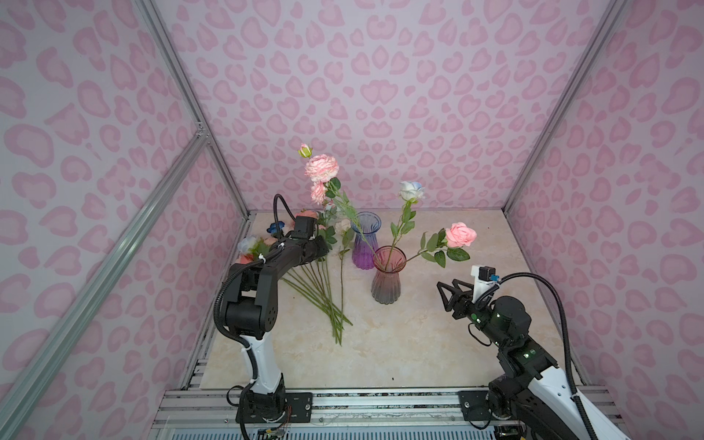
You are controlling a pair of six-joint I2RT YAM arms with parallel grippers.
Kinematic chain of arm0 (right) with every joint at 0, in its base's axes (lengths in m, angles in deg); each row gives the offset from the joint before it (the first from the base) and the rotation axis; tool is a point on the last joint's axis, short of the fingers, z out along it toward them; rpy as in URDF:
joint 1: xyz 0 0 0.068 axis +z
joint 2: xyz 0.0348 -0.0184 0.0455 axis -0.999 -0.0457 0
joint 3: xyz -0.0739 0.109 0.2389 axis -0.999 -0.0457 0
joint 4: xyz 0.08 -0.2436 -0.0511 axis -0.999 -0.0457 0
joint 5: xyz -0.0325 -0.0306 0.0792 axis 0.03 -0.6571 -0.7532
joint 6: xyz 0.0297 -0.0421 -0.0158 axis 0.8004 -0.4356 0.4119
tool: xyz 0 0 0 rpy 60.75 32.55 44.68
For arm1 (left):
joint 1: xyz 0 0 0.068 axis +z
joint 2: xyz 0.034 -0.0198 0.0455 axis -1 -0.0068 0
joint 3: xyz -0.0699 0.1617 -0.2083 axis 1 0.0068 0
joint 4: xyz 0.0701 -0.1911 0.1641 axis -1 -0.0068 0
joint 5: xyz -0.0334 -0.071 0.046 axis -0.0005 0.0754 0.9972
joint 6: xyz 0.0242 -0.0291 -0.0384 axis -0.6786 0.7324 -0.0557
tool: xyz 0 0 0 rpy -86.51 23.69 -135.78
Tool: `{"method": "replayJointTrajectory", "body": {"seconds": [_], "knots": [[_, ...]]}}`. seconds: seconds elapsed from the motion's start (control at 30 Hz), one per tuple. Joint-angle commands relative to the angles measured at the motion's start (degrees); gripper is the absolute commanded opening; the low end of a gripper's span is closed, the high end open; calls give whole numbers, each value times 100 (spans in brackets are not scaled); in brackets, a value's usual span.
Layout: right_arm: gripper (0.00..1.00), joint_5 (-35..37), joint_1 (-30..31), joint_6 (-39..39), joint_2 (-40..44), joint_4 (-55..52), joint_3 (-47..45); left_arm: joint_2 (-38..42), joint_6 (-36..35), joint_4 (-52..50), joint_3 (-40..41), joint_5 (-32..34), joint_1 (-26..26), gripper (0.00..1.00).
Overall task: Arrange flowers in a vase
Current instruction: Pick up the flower from the flowers.
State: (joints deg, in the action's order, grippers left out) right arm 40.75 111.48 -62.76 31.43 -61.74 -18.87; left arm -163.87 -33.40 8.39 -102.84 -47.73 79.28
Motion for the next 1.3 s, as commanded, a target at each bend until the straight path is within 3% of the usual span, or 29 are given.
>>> {"method": "replayJointTrajectory", "body": {"seconds": [0.0, 0.2, 0.43, 0.63, 0.7, 0.87, 1.27], "knots": [[65, -1, -9, -74, -77, 207, 6, -153, -227, -290, -231, 148, -56, 28], [65, 9, -10, -78, -78, 201, 5, -142, -235, -349, -179, 583, -105, 15], [65, 28, -12, -84, -72, 171, 19, -222, -426, -490, -207, 680, -108, 9], [65, 41, -6, -69, -20, 132, 23, -190, -551, -560, -212, 727, -106, 13], [65, 44, -10, -68, -8, 131, 14, -100, -543, -558, -198, 700, -110, 3], [65, 31, -10, -65, -6, 114, 23, 478, -535, -583, -181, 494, -117, 3], [65, -7, -17, -65, 12, 175, 16, 2247, -791, -1086, 13, 1111, -90, 3]]}}
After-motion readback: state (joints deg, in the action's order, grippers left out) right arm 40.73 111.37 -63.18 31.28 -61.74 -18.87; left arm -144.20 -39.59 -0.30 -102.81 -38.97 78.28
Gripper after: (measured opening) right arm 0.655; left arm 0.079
